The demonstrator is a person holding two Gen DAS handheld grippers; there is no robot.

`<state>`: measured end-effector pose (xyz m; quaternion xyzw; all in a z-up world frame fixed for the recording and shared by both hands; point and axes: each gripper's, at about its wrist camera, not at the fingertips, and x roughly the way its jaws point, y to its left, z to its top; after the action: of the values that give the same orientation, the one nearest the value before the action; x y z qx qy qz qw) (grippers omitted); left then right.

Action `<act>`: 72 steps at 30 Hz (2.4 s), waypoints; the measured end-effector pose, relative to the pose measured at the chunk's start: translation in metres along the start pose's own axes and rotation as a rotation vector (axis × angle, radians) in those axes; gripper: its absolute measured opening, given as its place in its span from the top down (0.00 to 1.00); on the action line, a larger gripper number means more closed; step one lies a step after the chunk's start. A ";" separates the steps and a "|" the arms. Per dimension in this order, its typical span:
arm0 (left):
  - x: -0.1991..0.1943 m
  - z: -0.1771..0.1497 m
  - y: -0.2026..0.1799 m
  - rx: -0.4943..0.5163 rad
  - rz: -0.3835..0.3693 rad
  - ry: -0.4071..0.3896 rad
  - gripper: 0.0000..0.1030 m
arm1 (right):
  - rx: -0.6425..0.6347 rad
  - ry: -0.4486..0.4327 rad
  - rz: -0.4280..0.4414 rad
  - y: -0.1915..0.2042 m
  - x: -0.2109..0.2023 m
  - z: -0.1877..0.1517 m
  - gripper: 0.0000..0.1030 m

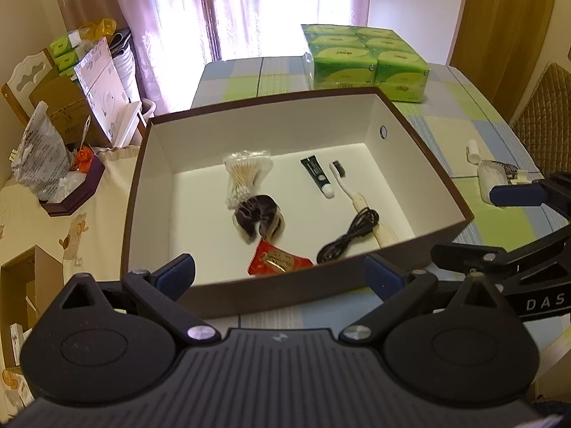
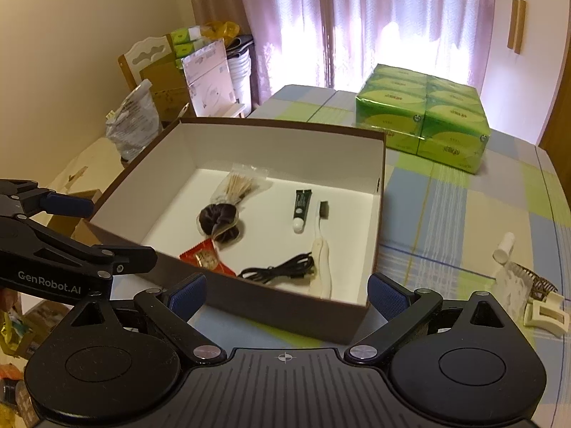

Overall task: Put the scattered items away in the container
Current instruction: 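Withdraw both open tools up out of the box, then move the left tool to the clear floss pick box while the right approaches the white claw clip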

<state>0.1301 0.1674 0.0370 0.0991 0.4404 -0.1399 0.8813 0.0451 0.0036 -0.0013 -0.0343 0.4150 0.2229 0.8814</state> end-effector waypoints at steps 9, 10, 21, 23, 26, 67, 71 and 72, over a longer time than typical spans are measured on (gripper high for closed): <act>-0.008 -0.014 -0.020 -0.007 0.009 0.014 0.03 | -0.013 0.014 0.009 -0.007 -0.015 -0.020 0.02; -0.009 -0.016 -0.023 -0.008 0.010 0.016 0.03 | -0.014 0.015 0.010 -0.008 -0.017 -0.022 0.02; -0.018 -0.026 -0.050 -0.025 0.016 0.019 0.03 | -0.016 0.007 0.009 -0.027 -0.036 -0.039 0.02; -0.019 -0.027 -0.056 -0.027 0.014 0.018 0.03 | -0.011 0.002 0.006 -0.032 -0.039 -0.041 0.02; -0.021 -0.029 -0.065 -0.026 0.013 0.018 0.03 | -0.009 -0.003 0.001 -0.040 -0.044 -0.045 0.02; 0.056 0.008 -0.265 0.238 -0.225 0.086 0.03 | 0.340 -0.020 -0.281 -0.229 -0.106 -0.117 0.02; 0.071 0.019 -0.277 0.254 -0.221 0.086 0.03 | 0.345 -0.025 -0.280 -0.246 -0.096 -0.115 0.02; 0.076 0.022 -0.280 0.256 -0.217 0.086 0.03 | 0.344 -0.028 -0.277 -0.250 -0.093 -0.114 0.02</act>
<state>0.0973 -0.1148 -0.0255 0.1682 0.4647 -0.2850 0.8213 0.0174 -0.2831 -0.0374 0.0630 0.4258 0.0262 0.9022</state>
